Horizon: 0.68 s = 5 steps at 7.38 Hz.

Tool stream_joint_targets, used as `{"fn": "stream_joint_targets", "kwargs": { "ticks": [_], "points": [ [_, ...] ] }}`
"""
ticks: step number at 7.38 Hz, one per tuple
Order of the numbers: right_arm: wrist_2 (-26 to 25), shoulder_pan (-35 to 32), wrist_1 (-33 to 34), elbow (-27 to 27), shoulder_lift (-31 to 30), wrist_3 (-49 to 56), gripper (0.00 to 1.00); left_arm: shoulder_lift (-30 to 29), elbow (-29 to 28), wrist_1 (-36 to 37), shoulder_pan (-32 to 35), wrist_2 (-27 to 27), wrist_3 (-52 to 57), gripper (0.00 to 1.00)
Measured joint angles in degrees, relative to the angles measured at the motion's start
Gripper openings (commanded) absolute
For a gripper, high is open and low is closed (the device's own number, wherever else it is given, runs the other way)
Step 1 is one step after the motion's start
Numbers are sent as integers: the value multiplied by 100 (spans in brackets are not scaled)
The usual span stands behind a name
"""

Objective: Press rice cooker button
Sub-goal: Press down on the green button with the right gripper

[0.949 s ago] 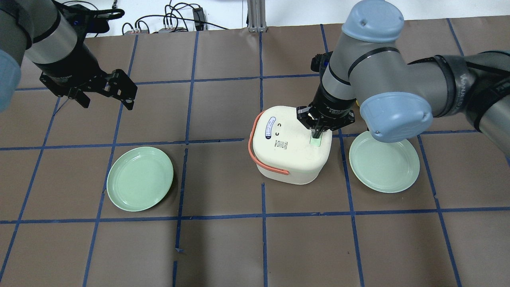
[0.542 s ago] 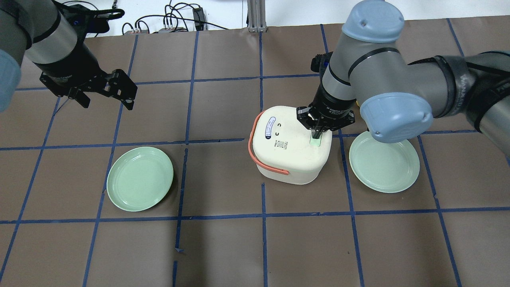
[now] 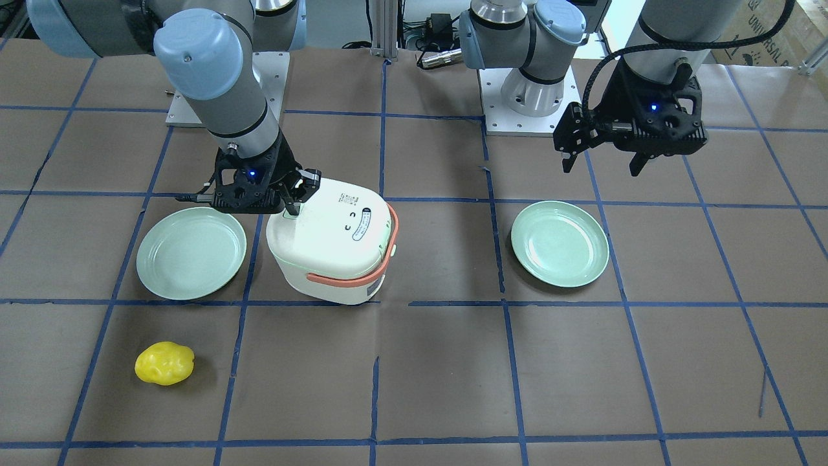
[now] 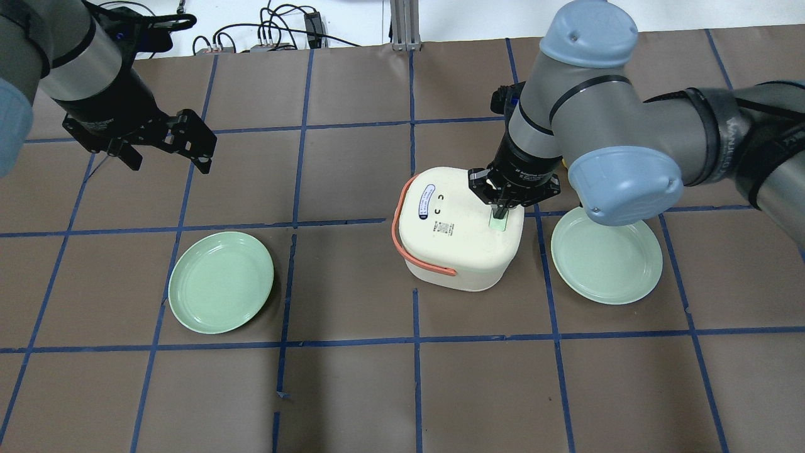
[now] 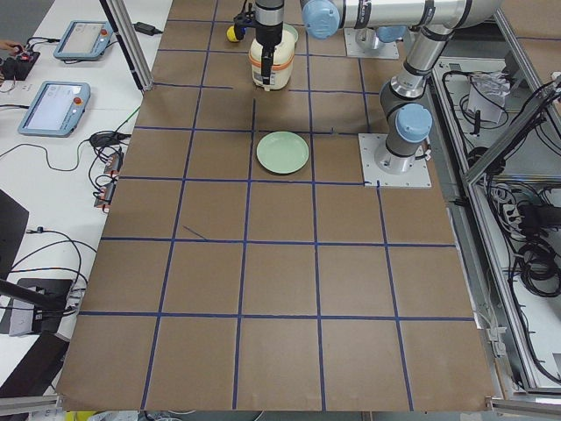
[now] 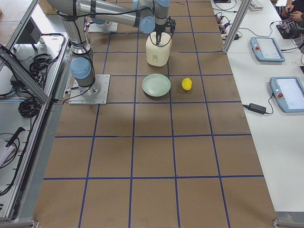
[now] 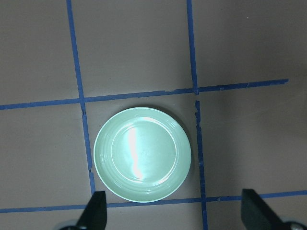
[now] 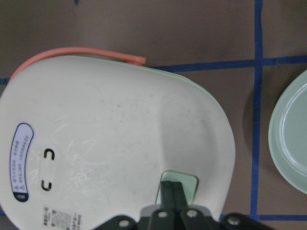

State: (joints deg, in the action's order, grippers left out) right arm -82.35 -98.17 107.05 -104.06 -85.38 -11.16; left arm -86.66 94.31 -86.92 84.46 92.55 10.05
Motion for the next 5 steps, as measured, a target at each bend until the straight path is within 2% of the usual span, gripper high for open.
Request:
{"fn": "stream_joint_targets", "kwargs": {
  "ticks": [5],
  "points": [
    [-18, 0, -8, -1, 25, -3, 9, 0, 0, 0, 0, 0, -2, 100]
  ]
}}
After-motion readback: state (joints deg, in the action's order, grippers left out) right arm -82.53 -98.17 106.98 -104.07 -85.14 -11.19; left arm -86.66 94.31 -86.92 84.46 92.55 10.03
